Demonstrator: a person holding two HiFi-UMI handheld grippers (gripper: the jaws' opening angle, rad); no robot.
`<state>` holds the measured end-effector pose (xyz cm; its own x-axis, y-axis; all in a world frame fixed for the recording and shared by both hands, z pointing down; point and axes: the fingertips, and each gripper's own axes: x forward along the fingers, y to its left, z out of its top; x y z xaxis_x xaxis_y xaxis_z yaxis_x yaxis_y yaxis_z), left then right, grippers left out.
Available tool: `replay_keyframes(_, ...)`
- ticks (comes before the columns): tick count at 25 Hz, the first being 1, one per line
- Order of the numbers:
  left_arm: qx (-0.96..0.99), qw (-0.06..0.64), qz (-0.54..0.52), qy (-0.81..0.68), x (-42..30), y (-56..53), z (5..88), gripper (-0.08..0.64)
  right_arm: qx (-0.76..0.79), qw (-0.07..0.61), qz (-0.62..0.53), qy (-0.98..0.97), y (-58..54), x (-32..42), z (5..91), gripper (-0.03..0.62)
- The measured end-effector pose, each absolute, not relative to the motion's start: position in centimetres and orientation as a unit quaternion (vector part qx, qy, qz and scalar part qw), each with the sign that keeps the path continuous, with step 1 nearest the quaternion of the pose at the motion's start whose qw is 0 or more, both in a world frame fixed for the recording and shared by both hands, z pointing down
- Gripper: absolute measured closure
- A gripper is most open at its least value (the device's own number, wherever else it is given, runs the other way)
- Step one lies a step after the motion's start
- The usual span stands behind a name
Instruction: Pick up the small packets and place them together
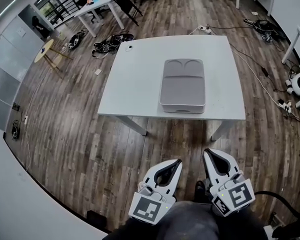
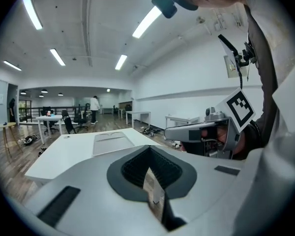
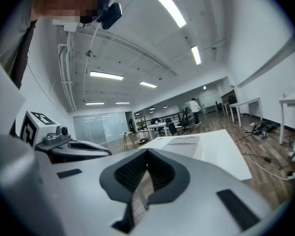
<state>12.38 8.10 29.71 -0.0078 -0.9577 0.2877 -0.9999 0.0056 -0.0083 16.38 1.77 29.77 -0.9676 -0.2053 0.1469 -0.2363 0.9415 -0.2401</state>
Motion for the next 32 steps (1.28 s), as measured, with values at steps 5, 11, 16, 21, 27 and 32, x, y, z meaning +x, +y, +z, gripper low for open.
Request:
replay_keyframes(5, 0.726, 0.094, 0.094, -0.674, 6.8, 7.4, 29.0, 0.558, 0.16, 0.072, 0.121, -0.977, 1.3, 11.8, 29.6, 0.588)
replay_keyframes(11, 0.761, 0.081, 0.084, -0.638, 1.7, 6.9, 28.5, 0.558, 0.198, 0.068, 0.104, -0.972, 1.4, 6.7, 28.3, 0.588)
replay_keyframes(16, 0.788, 0.084, 0.09, -0.603, -0.2, 7.1, 29.3, 0.558, 0.238, 0.066, 0.1, -0.964, 1.6, 5.0, 28.0, 0.588)
replay_keyframes(21, 0.803, 0.091, 0.086, -0.583, -1.3, 6.6, 29.7, 0.558, 0.267, 0.064, 0.103, -0.956, 1.2, 4.3, 28.3, 0.588)
replay_keyframes(27, 0.811, 0.098, 0.095, -0.568, -1.8, 5.2, 30.3, 0.558, 0.294, 0.058, 0.114, -0.947, -0.2, 4.8, 29.0, 0.588)
replay_keyframes(32, 0.818, 0.096, 0.11, -0.556, -2.7, 2.7, 30.3, 0.558, 0.313, 0.043, 0.119, -0.941, -2.8, 4.6, 28.8, 0.588)
